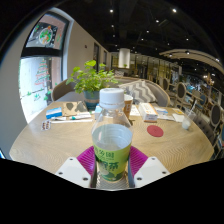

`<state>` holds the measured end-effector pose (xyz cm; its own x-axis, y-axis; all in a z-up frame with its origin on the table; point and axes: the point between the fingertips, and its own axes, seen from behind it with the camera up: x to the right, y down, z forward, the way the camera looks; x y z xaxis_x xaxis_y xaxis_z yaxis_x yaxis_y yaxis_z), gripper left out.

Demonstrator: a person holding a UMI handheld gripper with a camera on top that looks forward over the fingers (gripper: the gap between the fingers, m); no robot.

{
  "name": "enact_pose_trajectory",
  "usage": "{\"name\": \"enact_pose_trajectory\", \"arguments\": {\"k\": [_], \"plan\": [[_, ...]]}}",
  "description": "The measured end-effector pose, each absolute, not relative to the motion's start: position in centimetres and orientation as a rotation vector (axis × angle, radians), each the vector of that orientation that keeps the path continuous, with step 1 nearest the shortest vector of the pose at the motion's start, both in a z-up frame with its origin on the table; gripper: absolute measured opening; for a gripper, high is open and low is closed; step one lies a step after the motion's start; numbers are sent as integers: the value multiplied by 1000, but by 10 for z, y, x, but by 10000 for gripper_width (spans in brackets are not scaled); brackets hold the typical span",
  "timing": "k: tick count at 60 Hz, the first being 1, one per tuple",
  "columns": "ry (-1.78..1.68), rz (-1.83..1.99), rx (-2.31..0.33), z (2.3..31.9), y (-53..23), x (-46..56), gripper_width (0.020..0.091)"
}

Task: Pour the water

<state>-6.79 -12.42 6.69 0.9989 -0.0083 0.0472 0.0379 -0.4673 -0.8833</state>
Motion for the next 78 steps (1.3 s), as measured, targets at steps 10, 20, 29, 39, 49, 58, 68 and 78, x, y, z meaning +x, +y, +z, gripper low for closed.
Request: {"name": "enact_pose_trajectory", "arguments": {"k": [10,20,29,39,49,58,68,78], "plan": [[-69,-78,-2068,81,-116,-77,385],[-34,35,-2010,136,-88,-106,385],[101,344,-1933,199,-43,-154,385],[372,827,-1827,246,28,-199,384],[771,1302,-1696,254,89,-201,380],[1089,1596,-1532,239,127,-182,383],[1363,1795,-1368,212,149,-160,381],[1431,1835,-1360,194,153,-154,380]]}}
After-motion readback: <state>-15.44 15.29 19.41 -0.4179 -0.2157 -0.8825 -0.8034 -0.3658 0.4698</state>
